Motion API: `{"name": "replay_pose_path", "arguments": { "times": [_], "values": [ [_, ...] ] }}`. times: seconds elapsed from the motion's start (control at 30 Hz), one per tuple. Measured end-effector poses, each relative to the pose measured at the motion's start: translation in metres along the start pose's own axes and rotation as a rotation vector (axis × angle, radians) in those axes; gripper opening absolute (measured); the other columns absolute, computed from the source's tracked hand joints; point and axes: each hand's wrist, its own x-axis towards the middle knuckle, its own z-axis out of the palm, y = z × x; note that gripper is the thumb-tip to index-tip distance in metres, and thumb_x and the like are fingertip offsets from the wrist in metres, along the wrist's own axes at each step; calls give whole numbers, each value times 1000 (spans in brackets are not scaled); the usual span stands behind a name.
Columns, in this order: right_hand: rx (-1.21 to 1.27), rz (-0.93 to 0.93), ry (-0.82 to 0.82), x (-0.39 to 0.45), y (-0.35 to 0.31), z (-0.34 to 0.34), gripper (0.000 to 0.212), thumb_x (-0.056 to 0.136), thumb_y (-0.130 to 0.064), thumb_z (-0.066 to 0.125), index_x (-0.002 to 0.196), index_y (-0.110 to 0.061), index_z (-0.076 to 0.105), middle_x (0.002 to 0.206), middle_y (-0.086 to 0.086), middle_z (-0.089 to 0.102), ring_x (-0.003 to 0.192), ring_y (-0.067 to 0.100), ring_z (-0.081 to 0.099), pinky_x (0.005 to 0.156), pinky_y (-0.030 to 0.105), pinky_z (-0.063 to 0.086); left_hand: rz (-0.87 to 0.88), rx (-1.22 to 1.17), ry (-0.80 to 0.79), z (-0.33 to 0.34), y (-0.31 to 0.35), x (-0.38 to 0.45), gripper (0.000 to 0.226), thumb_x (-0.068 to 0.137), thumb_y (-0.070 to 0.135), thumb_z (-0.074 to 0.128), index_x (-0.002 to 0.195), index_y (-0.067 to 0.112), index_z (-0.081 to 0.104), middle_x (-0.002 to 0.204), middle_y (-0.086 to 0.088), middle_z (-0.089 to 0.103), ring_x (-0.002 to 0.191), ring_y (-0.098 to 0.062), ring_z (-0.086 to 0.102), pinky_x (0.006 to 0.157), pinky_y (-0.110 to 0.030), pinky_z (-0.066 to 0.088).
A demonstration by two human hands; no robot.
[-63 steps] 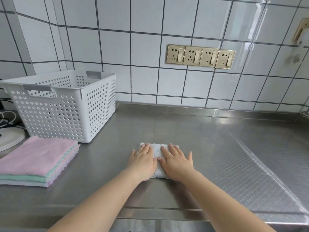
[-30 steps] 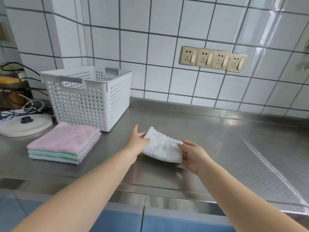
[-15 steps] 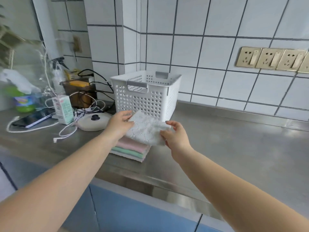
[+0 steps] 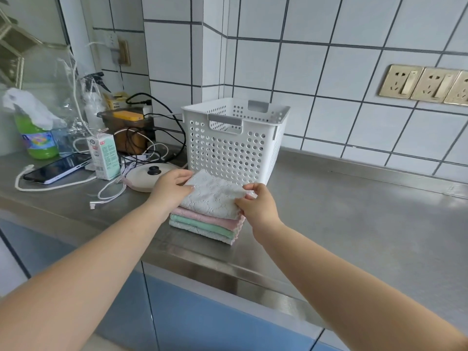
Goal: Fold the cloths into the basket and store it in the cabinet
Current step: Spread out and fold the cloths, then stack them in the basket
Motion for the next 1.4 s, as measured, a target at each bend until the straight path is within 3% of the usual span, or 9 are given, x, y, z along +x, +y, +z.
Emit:
{"name": "replay_pose_path", "arguments": {
  "times": [0.2,0.3,0.4,0.63,0.8,0.97,1.07,1.27,1.4],
  "values": [
    [-77,-7,15,1,9,-5,27,81,-3,60,100,-21,53,121,14,53,71,12,54,43,7,39,49,266,-83,-3,-3,5,38,86,6,62,123,15,59,128,-1,59,118,-13,52,97,-27,40],
    [-280,-166,55,3,5,-6,30,85,-14,55,113,-21,58,135,7,44,104,18,56,79,21,48,139,377,-36,-4,9,8,36,94,16,50,129,19,56,135,0,55,117,-14,53,97,-29,40],
    [-622,-318,56,14,-11,5,38,90,-27,46,127,-24,55,152,-1,28,138,18,29,111,44,27,277,449,-86,5,30,12,38,99,17,39,135,21,50,143,1,47,113,-15,54,94,-29,41],
    [-985,-191,-254,17,6,43,50,93,-33,23,141,-25,30,157,1,13,145,18,4,110,63,1,242,853,-516,34,23,11,38,102,16,29,136,8,45,150,-9,35,137,-24,33,113,-39,24],
    [-980,-149,-274,14,22,29,54,94,-42,21,146,-27,21,159,-4,2,146,17,-3,111,61,0,155,790,-527,28,2,16,48,103,27,27,149,17,19,159,2,5,145,-12,-2,116,-30,-4],
    [-916,-76,-268,10,28,18,56,95,-47,22,148,-29,14,159,-7,-2,146,19,-1,111,61,3,88,815,-569,29,0,19,52,103,33,27,150,16,12,159,2,-2,145,-11,-5,113,-24,-6],
    [-836,-84,-242,9,22,15,54,93,-49,32,140,-22,31,155,1,17,143,25,16,112,54,18,77,693,-535,27,5,18,50,103,29,31,149,15,21,159,0,7,145,-12,4,114,-24,0],
    [45,297,-127,13,1,-12,61,87,-45,57,138,-18,39,140,4,43,117,22,48,97,42,45,-175,494,-393,1,18,31,46,95,38,48,132,12,51,132,-7,55,118,-23,52,103,-34,40],
    [218,513,-176,15,3,-22,37,85,-39,64,107,-17,45,101,8,52,96,24,58,88,44,51,-454,463,-441,-4,10,28,73,88,61,46,139,10,40,137,-12,49,120,-30,51,102,-45,43]
  ]
}}
